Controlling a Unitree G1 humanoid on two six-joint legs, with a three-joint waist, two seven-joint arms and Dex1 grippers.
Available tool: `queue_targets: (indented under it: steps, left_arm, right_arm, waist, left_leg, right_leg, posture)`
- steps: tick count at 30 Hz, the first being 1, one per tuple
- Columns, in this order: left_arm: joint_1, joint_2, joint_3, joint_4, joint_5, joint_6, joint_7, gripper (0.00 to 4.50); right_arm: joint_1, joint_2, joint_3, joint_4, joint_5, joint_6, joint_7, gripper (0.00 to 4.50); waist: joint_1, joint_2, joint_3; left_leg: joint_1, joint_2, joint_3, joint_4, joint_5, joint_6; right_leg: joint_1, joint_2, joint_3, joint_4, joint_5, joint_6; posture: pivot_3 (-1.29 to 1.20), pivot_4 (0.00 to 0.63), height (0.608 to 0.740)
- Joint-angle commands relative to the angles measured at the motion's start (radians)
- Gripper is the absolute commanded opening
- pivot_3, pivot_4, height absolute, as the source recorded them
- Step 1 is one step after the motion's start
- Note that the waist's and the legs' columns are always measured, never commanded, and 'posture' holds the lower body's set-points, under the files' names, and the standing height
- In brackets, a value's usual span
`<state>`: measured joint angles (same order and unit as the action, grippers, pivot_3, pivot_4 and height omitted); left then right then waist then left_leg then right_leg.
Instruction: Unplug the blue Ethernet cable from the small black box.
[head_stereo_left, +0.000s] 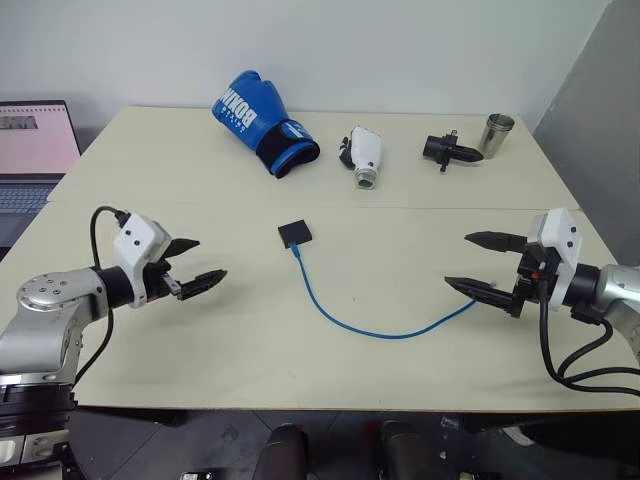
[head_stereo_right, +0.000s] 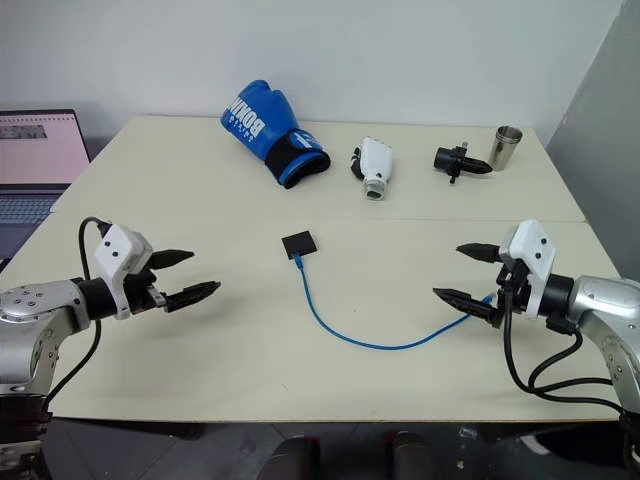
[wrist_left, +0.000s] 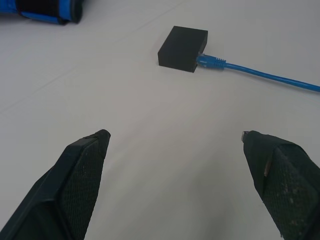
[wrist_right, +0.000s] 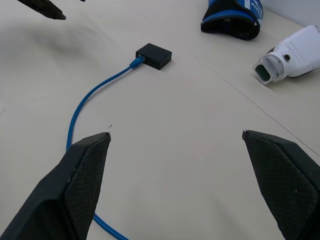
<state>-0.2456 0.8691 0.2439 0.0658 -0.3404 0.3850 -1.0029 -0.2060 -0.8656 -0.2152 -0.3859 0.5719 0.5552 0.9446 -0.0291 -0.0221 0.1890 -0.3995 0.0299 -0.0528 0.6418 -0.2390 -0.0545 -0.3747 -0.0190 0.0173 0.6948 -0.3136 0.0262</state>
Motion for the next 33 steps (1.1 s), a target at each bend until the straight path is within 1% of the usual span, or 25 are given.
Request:
queue_targets:
  steps: [1, 14, 20, 23, 25, 29, 30, 32, 33]
  left_arm:
    - [-0.009, 0.014, 0.018, -0.012, -0.013, -0.025, -0.013, 4.50]
    - [0.009, 0.005, 0.000, -0.042, 0.013, -0.023, 0.022, 4.50]
    - [0.006, -0.003, 0.001, -0.039, 0.013, -0.051, 0.023, 4.50]
    - [0.002, -0.008, 0.000, -0.034, 0.002, -0.070, 0.005, 4.50]
    - [0.003, -0.006, -0.005, -0.031, -0.001, -0.088, -0.017, 4.50]
    - [0.006, -0.007, -0.016, -0.036, -0.027, -0.087, -0.066, 4.50]
    - [0.010, -0.004, -0.024, -0.041, -0.030, -0.085, -0.085, 4.50]
    - [0.013, 0.011, -0.048, -0.032, -0.022, -0.100, -0.130, 4.50]
    - [0.009, 0.018, -0.059, -0.020, -0.016, -0.114, -0.150, 4.50]
  right_arm:
    - [-0.016, -0.013, -0.013, -0.009, 0.006, -0.016, 0.014, 4.48]
    - [-0.017, -0.022, 0.018, -0.020, -0.024, -0.048, 0.046, 4.48]
    - [-0.024, -0.009, 0.038, -0.029, -0.018, -0.049, 0.041, 4.48]
    - [-0.041, 0.016, 0.062, -0.032, -0.009, -0.036, 0.023, 4.48]
    - [-0.057, 0.046, 0.089, -0.038, -0.007, -0.024, 0.006, 4.48]
    - [-0.110, 0.158, 0.216, -0.038, -0.057, -0.014, -0.070, 4.48]
    - [-0.133, 0.204, 0.266, -0.025, -0.092, -0.022, -0.105, 4.48]
    - [-0.212, 0.349, 0.397, 0.063, -0.211, -0.013, -0.241, 4.48]
    - [-0.248, 0.421, 0.451, 0.106, -0.246, -0.010, -0.290, 4.48]
  waist:
    - [0.000, 0.000, 0.000]
    - [0.000, 0.000, 0.000]
    - [0.000, 0.000, 0.000]
    - [0.000, 0.000, 0.000]
    - [-0.001, 0.000, 0.000]
    - [-0.003, 0.000, 0.000]
    - [-0.004, 0.000, 0.000]
    - [-0.002, 0.001, 0.000]
    - [-0.004, -0.001, -0.001]
  left_leg:
    - [0.000, 0.000, 0.000, 0.000, 0.000, 0.000]
    - [0.000, 0.000, 0.000, 0.000, 0.000, 0.000]
    - [0.000, 0.000, 0.000, 0.000, 0.000, 0.000]
    - [0.000, 0.000, 0.000, 0.000, 0.000, 0.000]
    - [0.000, 0.000, 0.000, 0.000, 0.000, 0.000]
    - [0.000, 0.001, 0.000, 0.000, 0.000, 0.000]
    - [0.000, 0.001, 0.000, 0.000, 0.000, 0.000]
    - [0.000, 0.001, 0.000, 0.000, 0.000, 0.000]
    - [-0.001, 0.000, 0.001, 0.000, 0.000, 0.000]
  right_leg:
    - [0.000, 0.000, 0.000, 0.000, 0.000, 0.000]
    - [0.000, 0.000, 0.000, 0.000, 0.000, 0.000]
    - [0.000, 0.000, 0.000, 0.000, 0.000, 0.000]
    - [0.000, 0.000, 0.000, 0.000, 0.000, 0.000]
    - [0.000, 0.000, 0.000, 0.000, 0.000, 0.000]
    - [0.000, 0.000, 0.000, 0.000, 0.000, 0.000]
    - [0.000, 0.001, 0.000, 0.001, 0.000, 0.000]
    - [-0.001, 0.001, 0.000, 0.001, 0.000, 0.000]
    - [-0.002, 0.000, 0.001, 0.001, 0.000, 0.000]
  posture:
    - [0.00, 0.150, 0.740]
    - [0.00, 0.150, 0.740]
    - [0.00, 0.150, 0.740]
    - [0.00, 0.150, 0.740]
    - [0.00, 0.150, 0.740]
    - [0.00, 0.150, 0.740]
    - [0.00, 0.150, 0.740]
    - [0.00, 0.150, 0.740]
    - [0.00, 0.150, 0.740]
